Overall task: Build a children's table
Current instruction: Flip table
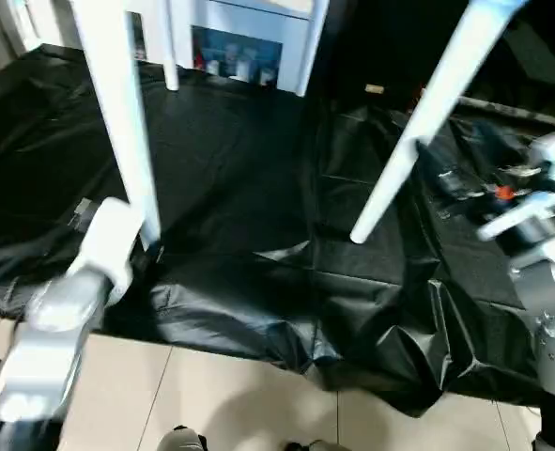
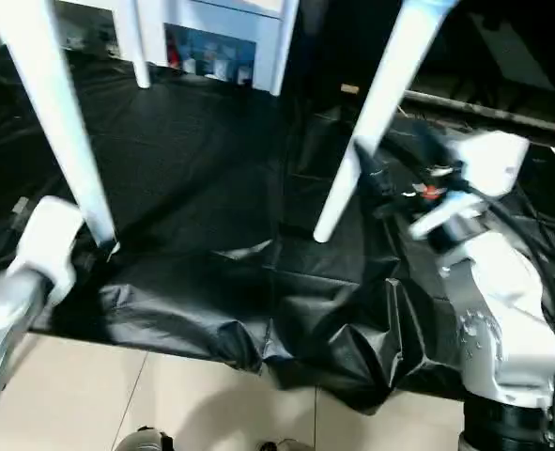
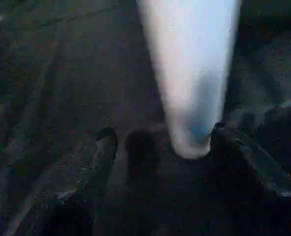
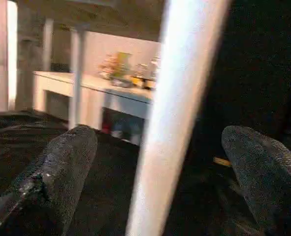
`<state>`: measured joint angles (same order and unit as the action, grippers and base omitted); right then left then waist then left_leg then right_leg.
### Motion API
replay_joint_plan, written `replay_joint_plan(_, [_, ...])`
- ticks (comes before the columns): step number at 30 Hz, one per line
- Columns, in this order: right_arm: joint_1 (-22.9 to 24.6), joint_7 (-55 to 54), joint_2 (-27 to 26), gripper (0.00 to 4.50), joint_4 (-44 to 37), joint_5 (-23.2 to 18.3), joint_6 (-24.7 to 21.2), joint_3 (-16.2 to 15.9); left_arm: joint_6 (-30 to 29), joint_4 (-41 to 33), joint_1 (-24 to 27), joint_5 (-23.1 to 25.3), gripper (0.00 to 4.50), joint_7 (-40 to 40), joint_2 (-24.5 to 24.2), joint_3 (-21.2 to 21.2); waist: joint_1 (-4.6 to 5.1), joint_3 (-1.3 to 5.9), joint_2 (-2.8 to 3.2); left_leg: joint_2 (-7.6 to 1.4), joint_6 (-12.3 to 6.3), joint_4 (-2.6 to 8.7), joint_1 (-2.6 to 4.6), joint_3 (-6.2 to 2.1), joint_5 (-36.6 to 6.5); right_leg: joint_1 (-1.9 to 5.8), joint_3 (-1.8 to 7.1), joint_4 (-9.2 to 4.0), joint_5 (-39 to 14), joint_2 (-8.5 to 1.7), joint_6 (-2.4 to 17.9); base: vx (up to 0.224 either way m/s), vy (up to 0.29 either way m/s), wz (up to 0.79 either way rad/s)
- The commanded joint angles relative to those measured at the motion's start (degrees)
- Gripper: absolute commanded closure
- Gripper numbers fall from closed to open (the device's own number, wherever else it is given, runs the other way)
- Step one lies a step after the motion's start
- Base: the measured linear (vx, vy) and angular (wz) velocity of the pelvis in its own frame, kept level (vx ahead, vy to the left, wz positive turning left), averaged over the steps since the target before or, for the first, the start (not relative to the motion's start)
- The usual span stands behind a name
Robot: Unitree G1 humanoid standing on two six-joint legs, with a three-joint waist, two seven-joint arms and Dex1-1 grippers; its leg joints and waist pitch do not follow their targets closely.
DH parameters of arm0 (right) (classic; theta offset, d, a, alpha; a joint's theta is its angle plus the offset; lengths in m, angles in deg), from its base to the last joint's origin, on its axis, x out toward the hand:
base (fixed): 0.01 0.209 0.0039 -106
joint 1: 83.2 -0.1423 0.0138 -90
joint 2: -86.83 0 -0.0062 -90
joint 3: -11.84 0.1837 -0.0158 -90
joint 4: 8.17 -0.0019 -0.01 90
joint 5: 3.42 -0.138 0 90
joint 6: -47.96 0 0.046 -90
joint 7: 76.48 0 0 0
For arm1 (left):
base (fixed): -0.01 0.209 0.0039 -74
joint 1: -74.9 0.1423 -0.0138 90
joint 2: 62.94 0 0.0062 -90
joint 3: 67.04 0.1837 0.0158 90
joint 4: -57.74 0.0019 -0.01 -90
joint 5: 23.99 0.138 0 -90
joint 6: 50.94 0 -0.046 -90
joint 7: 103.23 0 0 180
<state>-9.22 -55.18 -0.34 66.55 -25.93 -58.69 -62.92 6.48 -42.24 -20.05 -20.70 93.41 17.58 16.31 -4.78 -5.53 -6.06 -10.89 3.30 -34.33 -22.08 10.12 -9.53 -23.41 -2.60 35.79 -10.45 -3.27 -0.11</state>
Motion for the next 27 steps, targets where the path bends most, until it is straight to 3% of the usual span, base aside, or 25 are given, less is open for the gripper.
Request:
replay_joint_plan(1, [-0.96,0.47,0.44,0.0,3.41,-0.2,-0.21,0.55,-1.69,-3.38,1.1,0.92,0.74,-1.61,-0.05,-1.63,0.17,2.76,1.56,-2.11,2.58,4.94,1.91,-1.3,-22.3,0.83,2.5,-5.67,-23.46,-3.98,5.39,0.0,0.0,0.0])
replay_joint_plan(6, [-3.12,8.3,1.78,0.0,11.26,-1.18,0.62,-2.77,-3.66,-8.44,4.22,-0.16,0.35,-1.21,-0.07,-3.46,0.15,2.2,1.57,-2.16,2.31,5.1,1.85,-1.71,-24.58,0.68,2.33,-6.26,-27.87,-4.31,4.66,0.0,0.0,0.0])
replay_joint_plan(7, [-7.08,10.65,2.11,0.0,19.55,0.41,3.31,-3.91,-4.39,-11.63,6.38,-1.36,0.27,0.18,-0.58,-4.23,0.19,2.02,1.44,-2.25,2.26,5.17,1.82,-1.8,-24.93,0.59,2.22,-6.28,-28.05,-4.48,5.08,0.0,0.0,0.0])
replay_joint_plan(8, [-9.47,11.04,1.76,0.0,23.62,0.27,3.79,-3.47,-4.56,-13.03,7.43,-2.21,0.15,1.02,-0.76,-4.72,0.44,1.68,1.36,-2.12,2.31,5.35,1.44,-1.95,-24.94,0.73,2.12,-6.32,-28.5,-4.45,5.29,0.0,0.0,0.0])
replay_joint_plan(9, [-11.85,10.71,1.56,0.0,27.8,0.96,5.28,-3.11,-4.53,-14.2,8.45,-3.05,0.15,2.03,-1.0,-5.08,0.62,1.76,1.39,-2.04,2.45,5.38,1.31,-2.01,-24.78,0.99,1.99,-6.33,-28.89,-4.46,5.59,0.0,0.0,0.0])
replay_joint_plan(10, [-11.85,10.71,1.56,0.0,27.8,0.96,5.28,-3.11,-4.53,-14.2,8.45,-3.05,0.06,2.03,-1.0,-5.08,0.68,1.8,1.54,-2.08,2.44,5.28,1.4,-1.86,-24.05,0.81,2.06,-6.34,-27.39,-4.4,5.98,0.0,0.0,0.0])
replay_joint_plan(12, [-17.79,9.78,1.08,0.0,37.75,1.6,8.32,-1.51,-2.75,-17.98,11.78,-6.72,0.06,5.98,-1.3,-5.71,0.52,1.37,1.46,-2.09,2.07,5.24,1.62,-1.73,-24.06,0.33,2.26,-6.14,-26.37,-4.54,6.87,0.0,0.0,0.0])
replay_joint_plan(13, [-19.89,9.82,1.17,0.0,41.15,1.87,9.56,-1.18,-3.67,-20.29,13.59,-8.24,0.06,7.53,-1.41,-5.81,0.53,1.33,1.2,-2.08,2.08,5.38,1.17,-1.75,-23.32,0.86,2.13,-5.93,-25.79,-4.58,7.22,0.0,0.0,0.0])
replay_joint_plan(14, [-20.15,9.86,1.19,0.0,41.59,1.91,9.74,-1.16,-3.84,-20.59,13.82,-8.41,0.06,7.71,-1.42,-5.83,0.46,1.36,1.25,-2.13,1.95,5.35,1.14,-1.65,-22.41,0.85,2.23,-5.88,-24.45,-4.57,7.33,0.0,0.0,0.0])
replay_joint_plan(15, [-21.95,10.49,1.43,0.0,44.07,2.29,10.8,-1.36,-4.7,-23.26,16.33,-10.06,0.06,9.84,-1.98,-5.38,0.13,1.15,1.09,-2.17,1.38,5.23,1.53,-1.17,-21.03,0.28,2.4,-5.9,-21.41,-4.11,7.46,0.0,0.0,0.0])
replay_joint_plan(17, [-23.73,12.62,1.67,0.0,46.42,1.97,11.28,-1.91,-5.04,-26.21,19.43,-11.42,0.06,12.12,-2.85,-4.5,0.01,0.95,0.91,-2.18,0.74,5.38,0.77,-1.25,-19.39,0.95,2.42,-5.25,-19.52,-4.23,8.32,0.0,0.0,0.0])
replay_joint_plan(18, [-24.07,13.68,1.72,0.0,46.97,1.77,11.17,-2.26,-5.0,-26.89,20.19,-12.12,0.06,12.71,-2.81,-4.44,-0.25,1.05,1.12,-2.23,0.42,5.29,0.92,-1.07,-17.82,0.88,2.47,-5.18,-17.89,-4.16,8.21,0.0,0.0,0.0])
replay_joint_plan(19, [-24.98,15.71,1.95,0.0,49.11,1.82,11.81,-2.96,-5.24,-27.75,21.14,-13.21,0.06,13.33,-2.65,-4.4,-0.31,1.13,1.17,-2.26,-0.14,4.98,1.38,-0.73,-17.04,0.49,2.59,-4.99,-15.2,-3.89,9.25,0.0,0.0,0.0])
replay_joint_plan(22, [-27.15,25.45,2.67,0.0,55.4,2.54,12.49,-6.32,-4.56,-29.64,22.96,-16.54,0.06,15.31,-1.96,-3.96,-0.47,1.26,0.98,-2.26,-1.44,4.86,0.8,-0.66,-13.9,1.32,2.52,-4.64,-11.96,-4.06,11.13,0.0,0.0,0.0])
replay_joint_plan(26, [-27.17,35.82,3.22,0.0,57.26,3.43,10.33,-10.36,-4.41,-30.67,22.85,-19.21,0.06,16.62,-1.38,-4.15,-0.55,1.54,0.93,-2.42,-3.36,4.61,0.7,-0.55,-8.57,1.91,2.42,-3.97,-5.81,-3.9,13.32,0.0,0.0,0.0])
replay_joint_plan(27, [-26.74,37.92,3.31,0.0,56.49,3.23,9.18,-11.35,-4.29,-30.69,22.75,-19.26,0.06,16.71,-1.53,-4.19,-0.44,1.61,0.63,-2.4,-3.71,4.62,0.69,-0.47,-8.24,2.07,2.43,-4.04,-5.9,-3.9,13.63,0.0,0.0,0.0])
